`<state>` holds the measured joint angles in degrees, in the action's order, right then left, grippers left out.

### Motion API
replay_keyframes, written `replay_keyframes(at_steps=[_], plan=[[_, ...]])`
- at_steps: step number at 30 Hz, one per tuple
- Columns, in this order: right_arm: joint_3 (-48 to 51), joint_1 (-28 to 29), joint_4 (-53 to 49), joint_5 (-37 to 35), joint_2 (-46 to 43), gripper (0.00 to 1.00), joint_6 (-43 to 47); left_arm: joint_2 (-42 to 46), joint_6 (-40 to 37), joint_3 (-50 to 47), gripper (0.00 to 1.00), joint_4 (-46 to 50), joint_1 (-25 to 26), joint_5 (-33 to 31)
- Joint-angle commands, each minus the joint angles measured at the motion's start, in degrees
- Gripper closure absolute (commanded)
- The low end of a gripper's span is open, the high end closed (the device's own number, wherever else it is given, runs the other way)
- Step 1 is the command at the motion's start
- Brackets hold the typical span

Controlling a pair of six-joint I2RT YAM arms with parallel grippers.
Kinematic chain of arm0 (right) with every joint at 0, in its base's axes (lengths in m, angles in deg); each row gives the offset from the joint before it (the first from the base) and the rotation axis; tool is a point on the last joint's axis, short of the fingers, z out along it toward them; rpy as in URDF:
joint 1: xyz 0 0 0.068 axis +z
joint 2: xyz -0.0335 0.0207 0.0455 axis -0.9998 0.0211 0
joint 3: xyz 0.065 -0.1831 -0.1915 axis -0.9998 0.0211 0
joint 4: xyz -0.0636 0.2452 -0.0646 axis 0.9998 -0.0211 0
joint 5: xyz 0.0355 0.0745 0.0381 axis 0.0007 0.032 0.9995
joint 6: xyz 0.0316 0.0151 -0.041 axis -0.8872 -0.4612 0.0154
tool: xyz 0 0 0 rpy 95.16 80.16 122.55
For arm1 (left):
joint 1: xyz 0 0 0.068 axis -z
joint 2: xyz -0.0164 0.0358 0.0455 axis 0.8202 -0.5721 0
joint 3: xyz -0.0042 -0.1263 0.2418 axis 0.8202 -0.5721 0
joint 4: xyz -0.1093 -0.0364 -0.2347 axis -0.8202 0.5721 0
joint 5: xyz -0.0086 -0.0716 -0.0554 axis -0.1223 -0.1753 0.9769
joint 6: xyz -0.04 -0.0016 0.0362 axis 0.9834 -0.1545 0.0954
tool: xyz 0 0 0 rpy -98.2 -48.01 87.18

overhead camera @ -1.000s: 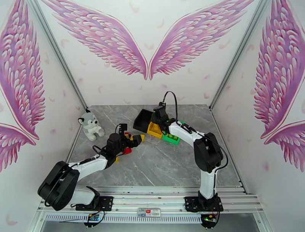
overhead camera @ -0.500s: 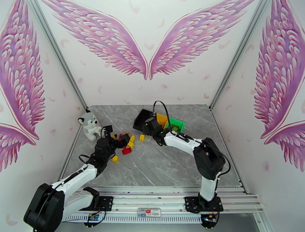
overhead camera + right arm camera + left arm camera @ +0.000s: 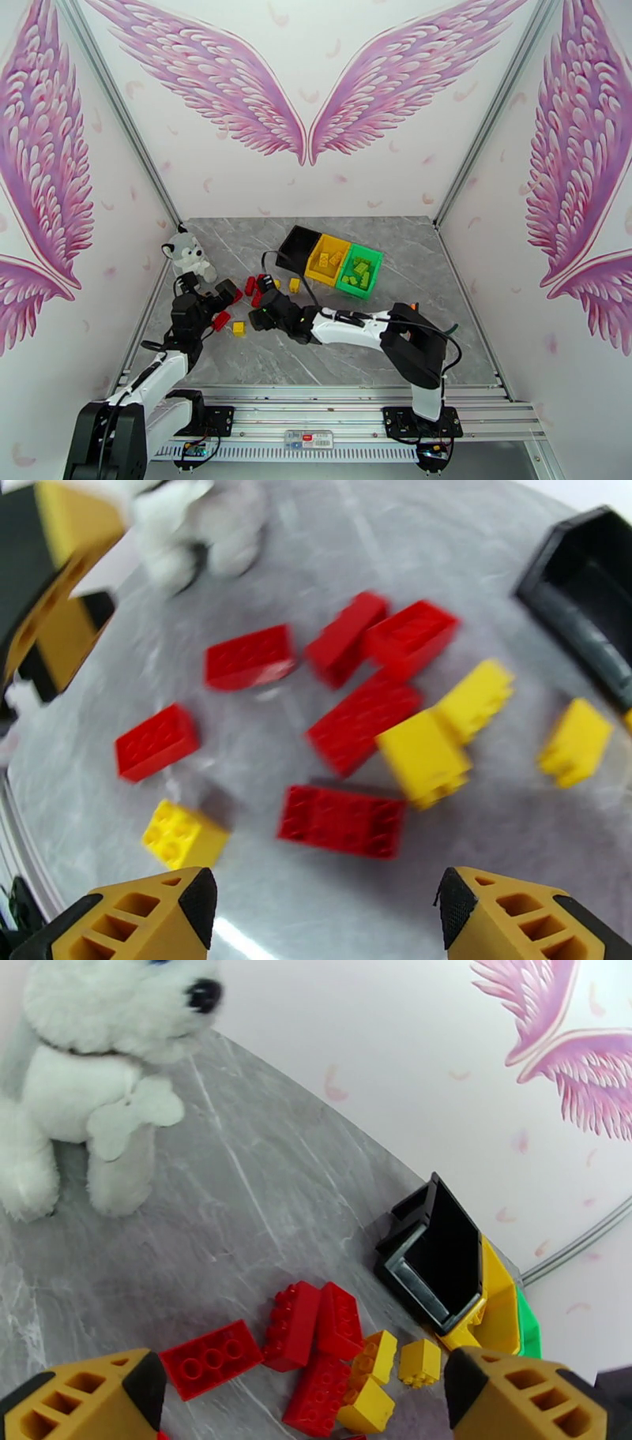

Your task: Sort the legos into containers by color

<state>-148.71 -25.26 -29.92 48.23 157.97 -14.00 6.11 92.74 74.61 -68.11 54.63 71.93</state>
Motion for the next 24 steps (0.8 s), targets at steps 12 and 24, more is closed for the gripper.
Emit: replay_keyframes(at_steps=[12, 24], plan=[[-16.2, 5.3, -4.0, -1.8, 15.5, 0.17, -1.5, -4.7, 6.4, -4.1, 0.01, -9.5, -9.4, 9.5], [-25.5, 5.3, -8.8, -6.9, 23.8, 0.35, -2.7, -4.2, 6.6, -4.4, 0.01, -9.7, -10.6, 10.4]])
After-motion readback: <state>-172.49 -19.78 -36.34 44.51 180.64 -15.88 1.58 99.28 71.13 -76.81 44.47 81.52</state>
